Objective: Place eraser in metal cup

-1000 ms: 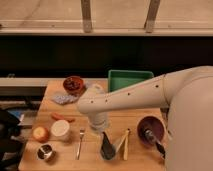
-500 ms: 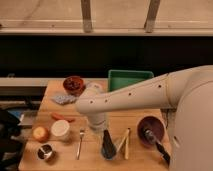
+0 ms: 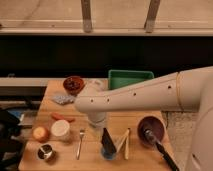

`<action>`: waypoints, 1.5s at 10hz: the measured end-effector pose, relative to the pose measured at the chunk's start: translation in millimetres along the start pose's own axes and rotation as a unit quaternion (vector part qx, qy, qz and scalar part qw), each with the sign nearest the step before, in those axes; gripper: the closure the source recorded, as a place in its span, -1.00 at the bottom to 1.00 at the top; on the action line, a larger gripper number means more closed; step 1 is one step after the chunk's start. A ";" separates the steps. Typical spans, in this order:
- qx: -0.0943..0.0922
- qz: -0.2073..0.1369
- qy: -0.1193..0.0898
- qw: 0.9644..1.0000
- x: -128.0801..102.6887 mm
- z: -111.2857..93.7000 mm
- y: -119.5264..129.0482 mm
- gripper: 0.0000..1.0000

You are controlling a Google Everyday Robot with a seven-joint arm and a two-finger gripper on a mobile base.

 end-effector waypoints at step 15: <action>0.009 -0.217 -0.203 0.955 -134.4 -119.7 61.2 0.73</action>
